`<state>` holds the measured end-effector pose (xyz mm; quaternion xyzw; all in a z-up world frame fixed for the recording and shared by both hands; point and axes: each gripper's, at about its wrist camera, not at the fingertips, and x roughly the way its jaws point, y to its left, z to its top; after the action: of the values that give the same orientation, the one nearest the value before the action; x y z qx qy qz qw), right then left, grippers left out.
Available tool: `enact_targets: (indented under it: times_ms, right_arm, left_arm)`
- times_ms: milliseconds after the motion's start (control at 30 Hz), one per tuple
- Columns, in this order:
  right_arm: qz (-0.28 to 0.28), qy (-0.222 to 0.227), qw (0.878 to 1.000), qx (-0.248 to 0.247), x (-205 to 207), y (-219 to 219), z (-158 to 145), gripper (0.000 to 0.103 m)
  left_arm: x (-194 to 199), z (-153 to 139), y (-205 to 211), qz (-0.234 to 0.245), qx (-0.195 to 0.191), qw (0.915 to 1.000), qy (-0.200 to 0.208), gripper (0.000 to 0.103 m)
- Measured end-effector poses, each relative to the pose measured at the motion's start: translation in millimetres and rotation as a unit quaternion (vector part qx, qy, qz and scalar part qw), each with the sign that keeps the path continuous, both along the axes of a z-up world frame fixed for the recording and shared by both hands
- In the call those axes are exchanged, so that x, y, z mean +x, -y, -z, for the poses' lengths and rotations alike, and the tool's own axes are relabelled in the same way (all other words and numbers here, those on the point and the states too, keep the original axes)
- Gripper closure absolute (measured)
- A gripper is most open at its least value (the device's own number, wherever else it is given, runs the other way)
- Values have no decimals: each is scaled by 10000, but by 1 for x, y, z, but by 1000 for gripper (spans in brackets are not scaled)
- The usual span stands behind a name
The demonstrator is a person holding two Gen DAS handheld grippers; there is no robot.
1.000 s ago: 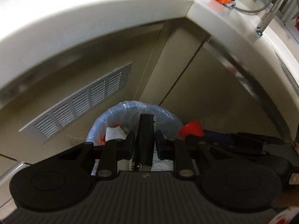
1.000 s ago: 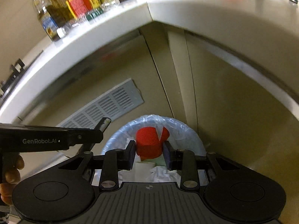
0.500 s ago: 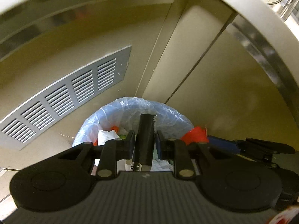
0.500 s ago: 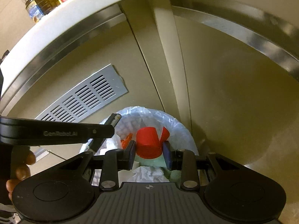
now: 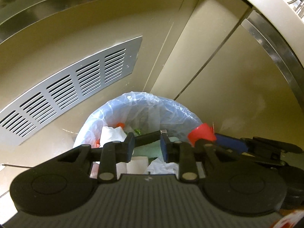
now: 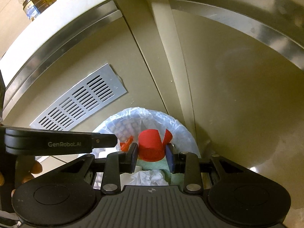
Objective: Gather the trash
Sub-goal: 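Open both tools to drop the toothbrush and red cup into the wastebasket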
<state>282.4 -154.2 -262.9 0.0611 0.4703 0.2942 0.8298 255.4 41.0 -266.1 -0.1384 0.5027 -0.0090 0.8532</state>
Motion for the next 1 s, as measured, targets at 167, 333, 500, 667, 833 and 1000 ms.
enact_targets:
  times_ms: [167, 333, 500, 667, 833, 1000]
  right_arm:
    - [-77, 10, 10000, 34, 2, -6, 3, 71]
    - [-157, 100, 9998, 46, 5, -15, 4, 71]
    - [-189, 199, 9996, 54, 4, -23, 2, 48]
    - [-135, 169, 9998, -4, 2, -23, 0, 46]
    - [-65, 36, 9999, -102, -5, -19, -4, 45]
    - [50, -37, 9999, -121, -15, -13, -19, 45]
  left_arm:
    - [-2, -4, -3, -83, 21, 10000, -6, 78]
    - [-4, -6, -7, -160, 45, 9999, -39, 78]
    - [-7, -7, -12, -231, 32, 9997, -71, 78]
    - [-11, -10, -15, -225, 15, 9997, -59, 78]
    - [-19, -18, -14, -195, -33, 9998, -24, 78]
    - [-30, -31, -12, -116, -72, 9999, 2, 77]
